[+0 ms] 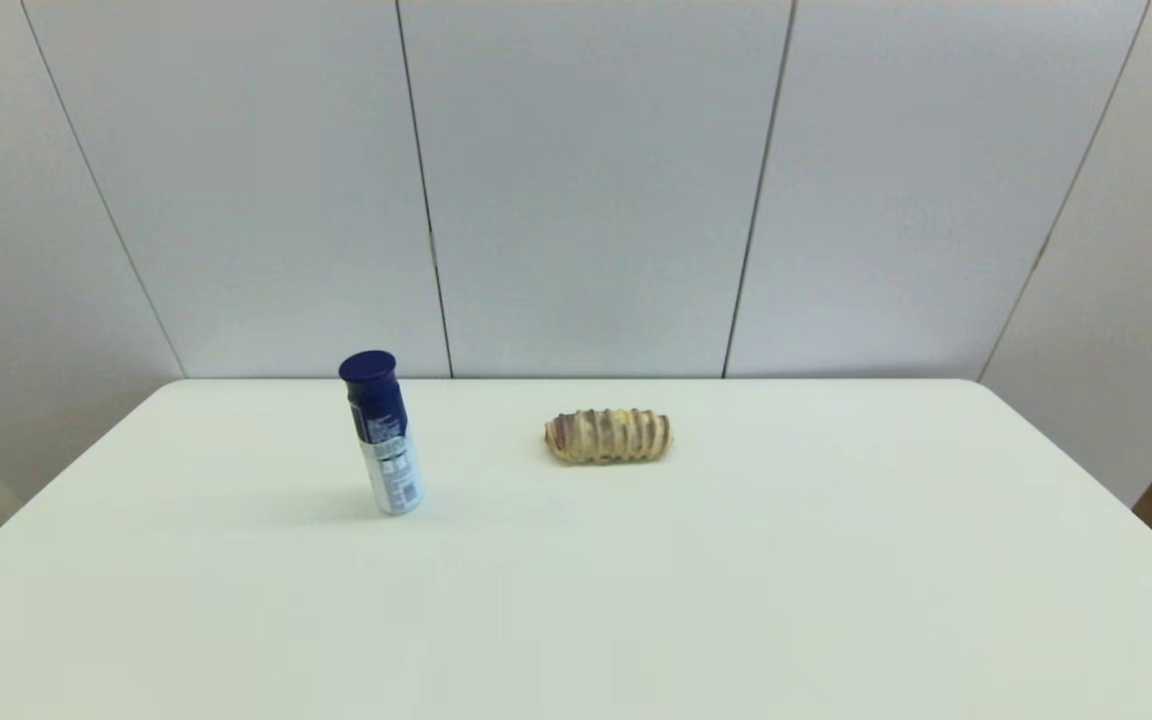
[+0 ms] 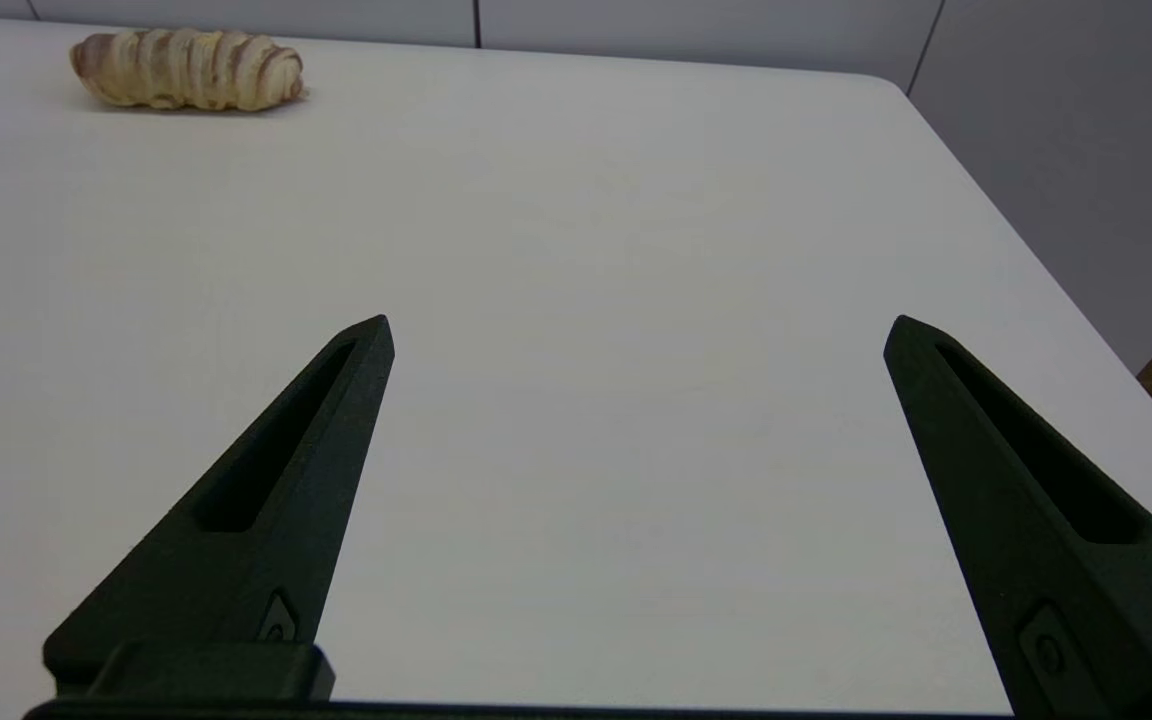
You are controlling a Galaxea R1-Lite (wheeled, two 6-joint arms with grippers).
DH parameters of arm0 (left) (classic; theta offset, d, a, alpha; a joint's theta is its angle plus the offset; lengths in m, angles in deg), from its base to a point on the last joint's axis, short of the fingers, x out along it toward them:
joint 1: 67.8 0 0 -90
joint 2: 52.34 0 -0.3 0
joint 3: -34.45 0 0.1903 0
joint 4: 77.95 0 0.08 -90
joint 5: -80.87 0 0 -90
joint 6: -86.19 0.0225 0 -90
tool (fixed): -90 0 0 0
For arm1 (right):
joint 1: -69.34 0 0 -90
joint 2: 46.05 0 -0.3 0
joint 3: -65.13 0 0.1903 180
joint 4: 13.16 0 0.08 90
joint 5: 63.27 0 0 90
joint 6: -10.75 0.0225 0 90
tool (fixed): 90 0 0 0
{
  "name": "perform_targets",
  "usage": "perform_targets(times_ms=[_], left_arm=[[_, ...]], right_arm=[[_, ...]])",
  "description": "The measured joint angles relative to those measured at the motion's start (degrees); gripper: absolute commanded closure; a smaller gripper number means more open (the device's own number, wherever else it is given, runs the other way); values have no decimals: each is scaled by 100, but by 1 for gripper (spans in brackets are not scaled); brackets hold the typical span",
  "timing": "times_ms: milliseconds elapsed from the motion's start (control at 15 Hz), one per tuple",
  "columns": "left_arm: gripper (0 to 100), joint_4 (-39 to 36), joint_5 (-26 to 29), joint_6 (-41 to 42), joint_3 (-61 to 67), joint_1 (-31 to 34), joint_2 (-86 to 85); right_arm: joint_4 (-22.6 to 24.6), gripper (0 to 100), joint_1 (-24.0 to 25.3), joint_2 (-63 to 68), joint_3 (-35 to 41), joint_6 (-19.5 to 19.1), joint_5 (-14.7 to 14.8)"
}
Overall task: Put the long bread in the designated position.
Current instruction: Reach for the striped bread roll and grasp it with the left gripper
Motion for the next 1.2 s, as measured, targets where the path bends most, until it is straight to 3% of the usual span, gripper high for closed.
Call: perform_targets(times_ms=[533,1200], left_arm=[[0,182,22,717,-3690,-363,4209],[0,362,55,1165,-7486,-2111,8448]], right_arm=[[0,0,0,0,0,0,2],[-2,0,0,0,0,0,0]])
